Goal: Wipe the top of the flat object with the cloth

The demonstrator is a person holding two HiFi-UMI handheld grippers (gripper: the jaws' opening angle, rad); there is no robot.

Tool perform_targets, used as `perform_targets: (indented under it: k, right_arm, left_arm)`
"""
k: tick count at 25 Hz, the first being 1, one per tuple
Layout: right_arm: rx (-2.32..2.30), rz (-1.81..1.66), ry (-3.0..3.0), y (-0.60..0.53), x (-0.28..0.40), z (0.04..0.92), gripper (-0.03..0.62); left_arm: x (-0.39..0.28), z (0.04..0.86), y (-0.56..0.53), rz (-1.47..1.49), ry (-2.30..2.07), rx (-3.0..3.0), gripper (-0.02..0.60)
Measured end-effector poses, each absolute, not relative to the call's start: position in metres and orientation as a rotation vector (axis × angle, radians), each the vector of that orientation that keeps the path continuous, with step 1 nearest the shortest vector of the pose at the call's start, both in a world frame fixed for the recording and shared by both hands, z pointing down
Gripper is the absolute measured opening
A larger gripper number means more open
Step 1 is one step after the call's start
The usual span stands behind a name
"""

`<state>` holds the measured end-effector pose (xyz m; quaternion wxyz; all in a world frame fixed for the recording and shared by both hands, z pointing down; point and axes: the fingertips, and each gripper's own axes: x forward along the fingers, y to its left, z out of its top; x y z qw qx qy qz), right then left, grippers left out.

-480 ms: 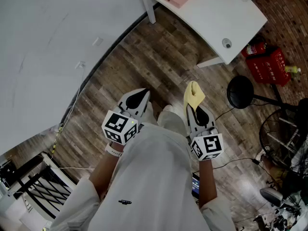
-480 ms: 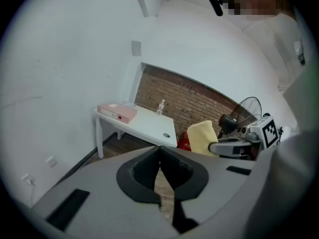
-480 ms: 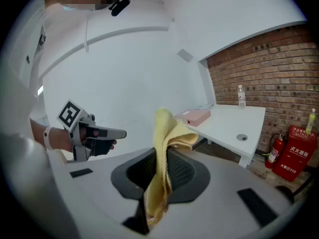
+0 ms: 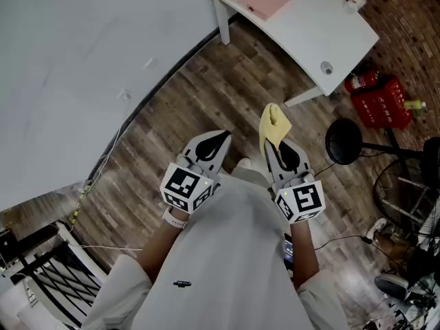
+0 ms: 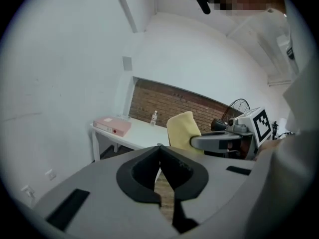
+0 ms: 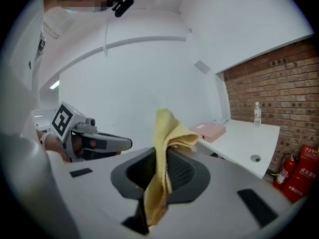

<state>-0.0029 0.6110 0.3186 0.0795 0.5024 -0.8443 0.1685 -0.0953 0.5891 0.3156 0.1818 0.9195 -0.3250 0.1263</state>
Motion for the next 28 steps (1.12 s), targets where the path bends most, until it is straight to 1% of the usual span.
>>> perform_targets:
  k: [6, 10, 15, 28]
  right_arm:
    - [1.515, 0.475, -2.549, 0.635, 0.010, 0.308, 0.060]
    - [1.514, 0.518, -2.565, 0.661, 0.025, 0.321, 0.060]
    - [1.547, 0.589, -2.585, 0.673, 0.030, 0.331, 0.060]
    - [1.630, 0.589, -2.566, 0.669, 0.057, 0.324, 0.060]
  left_arm:
    - [-0.088, 0.299, 0.606, 0.333, -0.940, 2.630, 0.017]
    - [-0.074, 0.302, 0.632, 0.325, -0.947, 2.632, 0.017]
    - [-0.070, 0.310, 0.648, 0.401, -0.922, 2.611, 0.017]
    - [-0.028, 0.295, 0.629, 0.363, -0.822, 2.668, 0.017]
